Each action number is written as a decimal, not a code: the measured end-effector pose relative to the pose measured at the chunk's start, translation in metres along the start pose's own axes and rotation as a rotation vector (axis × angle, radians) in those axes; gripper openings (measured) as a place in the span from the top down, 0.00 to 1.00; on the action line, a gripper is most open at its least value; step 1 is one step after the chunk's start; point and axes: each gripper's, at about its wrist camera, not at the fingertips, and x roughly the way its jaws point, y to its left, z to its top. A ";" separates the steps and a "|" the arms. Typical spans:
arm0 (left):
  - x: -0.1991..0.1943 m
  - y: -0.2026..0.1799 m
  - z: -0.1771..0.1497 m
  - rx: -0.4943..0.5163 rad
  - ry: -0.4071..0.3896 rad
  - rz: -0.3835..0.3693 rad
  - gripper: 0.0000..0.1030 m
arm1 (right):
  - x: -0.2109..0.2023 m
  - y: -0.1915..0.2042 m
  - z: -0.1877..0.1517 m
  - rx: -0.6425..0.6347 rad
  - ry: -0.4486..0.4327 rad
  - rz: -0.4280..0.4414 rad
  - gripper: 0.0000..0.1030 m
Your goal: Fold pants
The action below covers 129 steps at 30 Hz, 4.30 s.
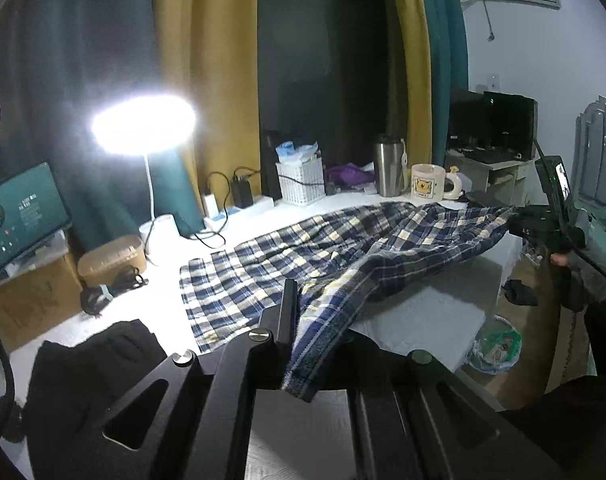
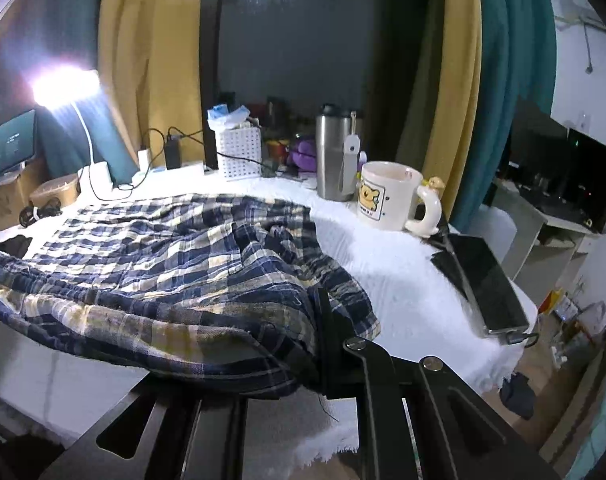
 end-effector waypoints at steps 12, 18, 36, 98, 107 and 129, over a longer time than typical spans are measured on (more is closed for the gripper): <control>-0.029 -0.008 0.005 0.079 -0.016 0.034 0.98 | -0.033 0.015 -0.009 -0.020 0.002 -0.006 0.89; -0.041 -0.010 0.004 0.094 -0.008 0.046 0.98 | -0.051 0.020 -0.007 -0.023 -0.018 -0.006 0.89; -0.035 0.002 0.014 0.093 -0.030 0.049 0.98 | -0.059 0.020 0.021 -0.036 -0.061 -0.025 0.89; 0.217 0.096 0.081 0.050 0.187 0.011 0.97 | 0.158 0.005 0.108 0.029 0.120 -0.012 0.89; 0.264 0.109 0.072 0.039 0.246 0.013 0.97 | 0.202 0.005 0.105 0.035 0.185 0.003 0.89; 0.354 0.139 0.030 -0.021 0.472 0.016 0.97 | 0.263 0.015 0.111 -0.010 0.318 -0.004 0.69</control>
